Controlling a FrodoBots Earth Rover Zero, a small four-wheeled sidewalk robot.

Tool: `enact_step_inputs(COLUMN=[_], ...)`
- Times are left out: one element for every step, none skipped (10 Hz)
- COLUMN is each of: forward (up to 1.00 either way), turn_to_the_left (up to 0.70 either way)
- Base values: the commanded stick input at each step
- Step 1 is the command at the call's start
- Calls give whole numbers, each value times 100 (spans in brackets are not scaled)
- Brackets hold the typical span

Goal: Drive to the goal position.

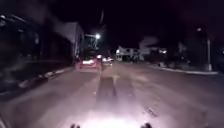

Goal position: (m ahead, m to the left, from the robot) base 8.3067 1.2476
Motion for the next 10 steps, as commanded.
enact_step_inputs(forward=[85, 85, 85, 85, 85, 85, 85, 85, 85, 85], turn_to_the_left=[0, 0, 0, 0, 0, 0, 0, -4, -34, -33])
